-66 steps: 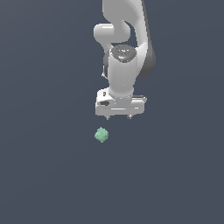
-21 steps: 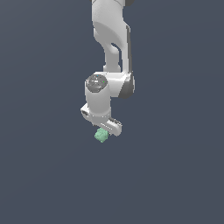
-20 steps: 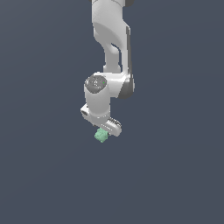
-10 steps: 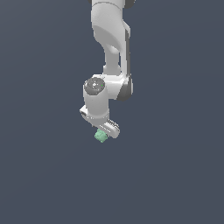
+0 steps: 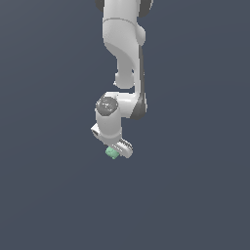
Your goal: Pick up the object and move it to a goal position.
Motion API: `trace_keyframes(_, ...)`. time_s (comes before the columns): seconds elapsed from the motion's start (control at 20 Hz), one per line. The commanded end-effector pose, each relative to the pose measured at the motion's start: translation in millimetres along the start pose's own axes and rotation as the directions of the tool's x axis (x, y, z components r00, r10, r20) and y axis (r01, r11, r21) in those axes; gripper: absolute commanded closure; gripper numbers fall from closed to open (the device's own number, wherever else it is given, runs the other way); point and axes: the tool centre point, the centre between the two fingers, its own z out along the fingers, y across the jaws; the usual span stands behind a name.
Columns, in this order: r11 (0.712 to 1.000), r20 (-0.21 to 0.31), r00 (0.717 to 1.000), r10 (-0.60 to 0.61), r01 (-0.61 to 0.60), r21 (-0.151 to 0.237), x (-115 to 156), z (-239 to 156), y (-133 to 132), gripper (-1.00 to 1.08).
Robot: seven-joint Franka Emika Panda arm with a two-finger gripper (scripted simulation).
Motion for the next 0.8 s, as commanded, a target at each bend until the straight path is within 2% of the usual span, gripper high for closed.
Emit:
trace_keyframes(0.0, 1.0, -0.001, 1.0, 0.0, 0.0, 0.001, 0.4, 7.5, -0.5, -0.92)
trace_keyframes(0.15, 1.0, -0.001, 1.0, 0.001, -0.001, 0.001, 1.3, 9.4, -0.6, -0.92)
trace_keyframes(0.2, 1.0, -0.001, 1.0, 0.001, -0.001, 0.001, 1.3, 9.4, -0.6, 1.08)
trace_keyframes(0.75, 1.0, -0.002, 1.0, 0.001, -0.001, 0.001, 1.3, 8.5, -1.1, 1.08)
